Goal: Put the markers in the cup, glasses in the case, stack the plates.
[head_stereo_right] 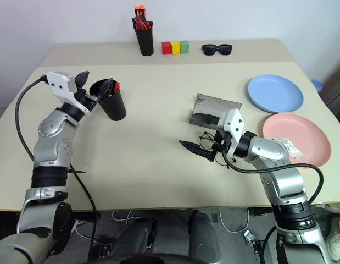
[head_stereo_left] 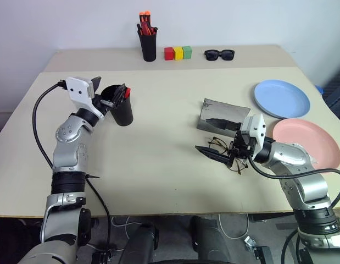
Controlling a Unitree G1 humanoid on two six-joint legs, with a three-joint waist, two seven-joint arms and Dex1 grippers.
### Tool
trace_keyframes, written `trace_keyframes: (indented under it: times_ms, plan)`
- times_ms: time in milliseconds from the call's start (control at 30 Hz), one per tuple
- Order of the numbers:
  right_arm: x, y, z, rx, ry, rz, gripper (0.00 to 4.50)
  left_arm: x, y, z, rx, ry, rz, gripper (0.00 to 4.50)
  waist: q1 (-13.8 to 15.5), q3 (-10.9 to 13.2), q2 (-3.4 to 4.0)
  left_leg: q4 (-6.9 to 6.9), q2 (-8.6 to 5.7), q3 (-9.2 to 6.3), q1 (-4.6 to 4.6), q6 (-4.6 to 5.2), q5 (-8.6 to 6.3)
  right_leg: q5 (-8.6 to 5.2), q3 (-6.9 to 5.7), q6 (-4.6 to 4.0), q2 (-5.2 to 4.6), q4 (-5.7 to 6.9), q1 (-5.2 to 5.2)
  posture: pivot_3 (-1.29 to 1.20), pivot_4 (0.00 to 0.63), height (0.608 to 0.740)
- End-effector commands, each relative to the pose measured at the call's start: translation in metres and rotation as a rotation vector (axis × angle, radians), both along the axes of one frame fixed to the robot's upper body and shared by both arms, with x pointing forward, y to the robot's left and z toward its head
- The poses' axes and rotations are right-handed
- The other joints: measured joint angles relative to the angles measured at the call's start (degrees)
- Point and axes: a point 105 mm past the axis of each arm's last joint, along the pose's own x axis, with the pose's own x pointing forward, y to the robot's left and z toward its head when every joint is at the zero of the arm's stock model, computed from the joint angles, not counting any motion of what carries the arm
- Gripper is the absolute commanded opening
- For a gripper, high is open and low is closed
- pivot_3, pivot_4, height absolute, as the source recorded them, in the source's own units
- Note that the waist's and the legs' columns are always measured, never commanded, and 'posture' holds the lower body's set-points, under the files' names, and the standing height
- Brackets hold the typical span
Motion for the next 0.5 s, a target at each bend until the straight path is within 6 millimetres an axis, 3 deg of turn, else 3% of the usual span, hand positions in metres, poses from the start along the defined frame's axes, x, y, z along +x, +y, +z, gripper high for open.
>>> trace_keyframes:
  times_ms: [33, 133, 267, 500]
  plan:
    - [0.0, 0.002, 0.01, 0.012, -0.047, 0.005, 4.5, -0.008, -0.005, 0.015, 0.006, -0.06, -0.053, 4.46, 0.0, 0.0, 0.0, 0.0, 0.0, 0.0, 0.0, 0.0, 0.0, 0.0, 0.0, 0.0, 0.0, 0.0, 0.0, 0.0, 0.15, 0.74]
    - [0.001, 0.0, 0.01, 0.011, -0.048, 0.0, 4.5, -0.011, -0.014, 0.02, -0.008, -0.055, -0.122, 4.46, -0.01, 0.0, 0.0, 0.0, 0.0, 0.0, -0.01, 0.0, 0.0, 0.0, 0.0, 0.0, 0.0, 0.0, 0.0, 0.0, 0.15, 0.74]
    - [0.012, -0.007, 0.014, 0.018, -0.081, -0.072, 4.5, -0.02, -0.042, 0.027, 0.007, -0.054, -0.286, 4.46, -0.03, 0.0, 0.0, 0.01, 0.0, 0.01, -0.01, 0.0, 0.0, 0.0, 0.0, 0.0, 0.0, 0.01, 0.0, 0.0, 0.15, 0.74]
    - [0.038, -0.019, 0.014, -0.017, -0.117, -0.223, 4.5, -0.042, -0.078, 0.017, 0.066, 0.022, -0.519, 4.46, -0.11, 0.0, 0.01, 0.0, 0.0, 0.03, 0.01, 0.0, 0.0, 0.0, 0.02, 0.0, 0.01, 0.02, 0.0, 0.0, 0.15, 0.74]
